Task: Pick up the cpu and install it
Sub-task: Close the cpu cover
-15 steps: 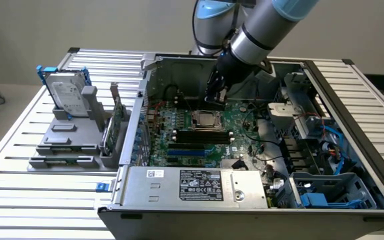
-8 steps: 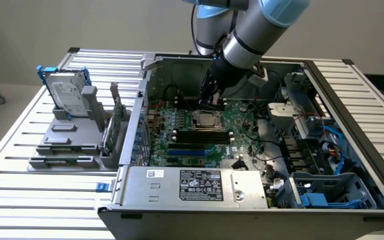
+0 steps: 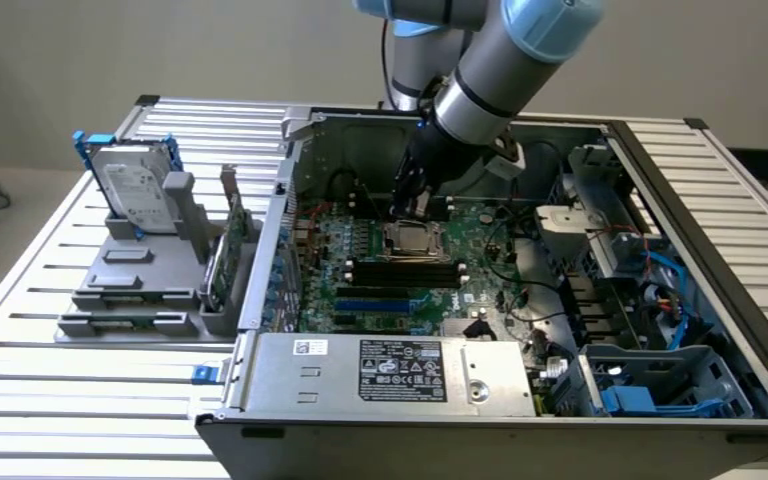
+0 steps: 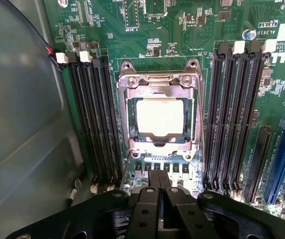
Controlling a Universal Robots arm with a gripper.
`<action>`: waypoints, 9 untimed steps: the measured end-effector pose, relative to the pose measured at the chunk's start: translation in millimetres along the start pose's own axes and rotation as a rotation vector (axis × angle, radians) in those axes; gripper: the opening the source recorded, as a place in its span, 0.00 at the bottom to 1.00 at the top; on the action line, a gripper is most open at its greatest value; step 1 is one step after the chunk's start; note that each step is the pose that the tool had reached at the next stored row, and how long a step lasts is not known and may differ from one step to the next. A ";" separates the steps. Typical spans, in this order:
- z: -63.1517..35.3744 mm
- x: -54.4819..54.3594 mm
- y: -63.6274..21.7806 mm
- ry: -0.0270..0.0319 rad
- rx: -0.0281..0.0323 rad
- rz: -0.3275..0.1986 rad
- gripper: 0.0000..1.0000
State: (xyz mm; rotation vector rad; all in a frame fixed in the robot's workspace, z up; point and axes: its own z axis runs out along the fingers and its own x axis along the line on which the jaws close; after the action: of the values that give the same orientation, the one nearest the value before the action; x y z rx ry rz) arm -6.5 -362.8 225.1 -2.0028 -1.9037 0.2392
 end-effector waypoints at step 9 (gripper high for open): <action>15.1 -1.9 5.8 -0.0018 -0.0031 0.000 0.11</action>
State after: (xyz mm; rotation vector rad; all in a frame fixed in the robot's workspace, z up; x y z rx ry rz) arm -6.8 -362.7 208.8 -2.0055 -1.9060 0.2383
